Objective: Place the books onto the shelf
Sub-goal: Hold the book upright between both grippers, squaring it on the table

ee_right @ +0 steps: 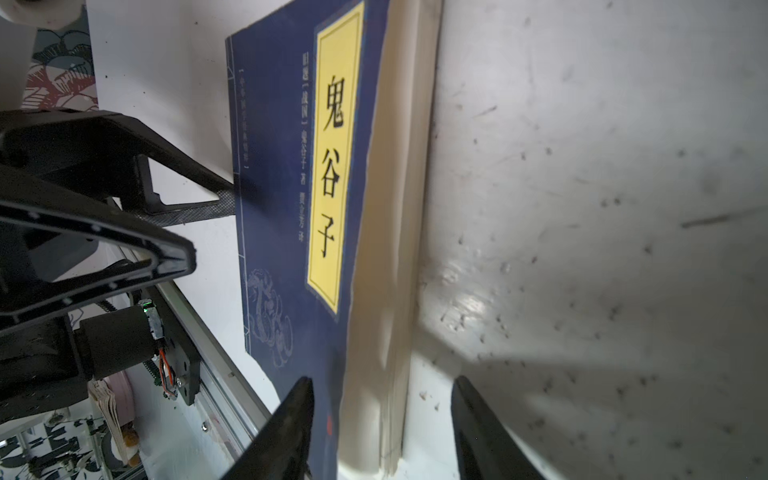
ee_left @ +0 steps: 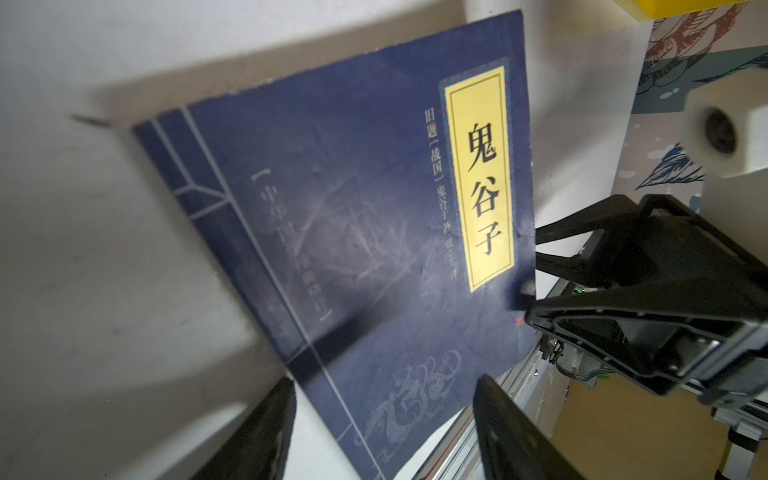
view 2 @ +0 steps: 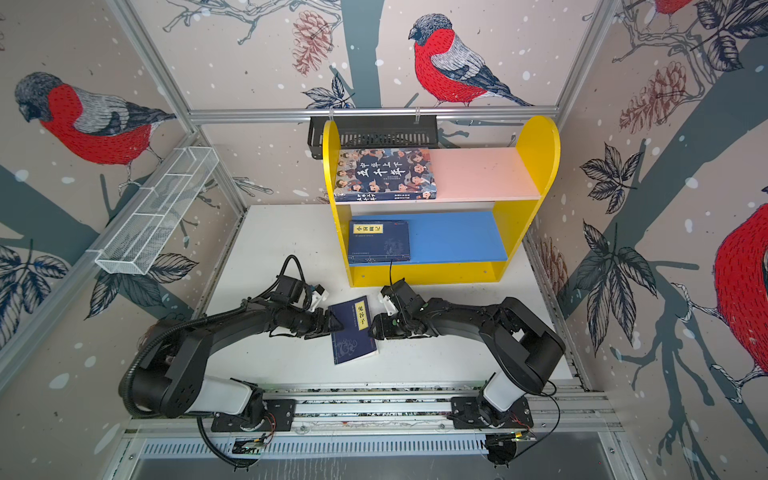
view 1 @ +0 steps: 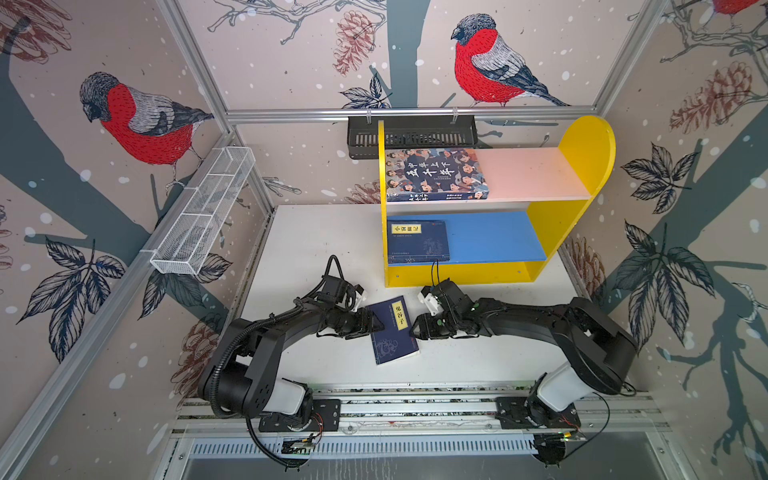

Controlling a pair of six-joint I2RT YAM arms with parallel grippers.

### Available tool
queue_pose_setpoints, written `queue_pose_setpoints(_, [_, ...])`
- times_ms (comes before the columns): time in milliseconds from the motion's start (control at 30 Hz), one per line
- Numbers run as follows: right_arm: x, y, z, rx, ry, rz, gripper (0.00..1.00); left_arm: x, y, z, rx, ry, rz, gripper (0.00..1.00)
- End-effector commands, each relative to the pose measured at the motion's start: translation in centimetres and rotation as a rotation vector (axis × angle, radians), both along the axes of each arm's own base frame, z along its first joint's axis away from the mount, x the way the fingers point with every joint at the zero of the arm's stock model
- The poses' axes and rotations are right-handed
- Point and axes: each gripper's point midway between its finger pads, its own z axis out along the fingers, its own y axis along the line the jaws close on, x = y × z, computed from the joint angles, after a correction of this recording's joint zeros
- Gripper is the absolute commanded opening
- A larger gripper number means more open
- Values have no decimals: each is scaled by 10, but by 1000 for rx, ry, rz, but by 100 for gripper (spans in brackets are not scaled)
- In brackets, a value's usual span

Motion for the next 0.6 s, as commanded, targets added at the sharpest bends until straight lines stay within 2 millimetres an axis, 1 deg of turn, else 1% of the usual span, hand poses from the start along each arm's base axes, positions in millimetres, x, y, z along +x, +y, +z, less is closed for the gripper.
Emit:
queue_pose_setpoints(0, [1, 10, 1, 43, 4, -2, 54, -3, 5, -13, 45, 11, -2, 69])
queue_pose_setpoints(133, [0, 17, -3, 56, 9, -12, 51, -1, -3, -14, 8, 19, -15, 68])
queue_pose_setpoints(233, [0, 19, -3, 75, 8, -22, 46, -5, -8, -11, -18, 22, -32, 68])
queue_pose_setpoints(300, [0, 19, -4, 82, 9, -29, 40, -6, -9, -10, -27, 19, -30, 68])
queue_pose_setpoints(367, [-1, 17, -4, 81, 9, -35, 28, -4, -8, -6, -27, -3, -25, 69])
queue_pose_setpoints(500, [-1, 15, -1, 92, 3, -39, 9, -2, -3, -2, 1, -46, -10, 71])
queue_pose_setpoints(567, [-1, 13, 2, 98, -3, -36, 3, -1, -1, 1, 13, -74, -6, 72])
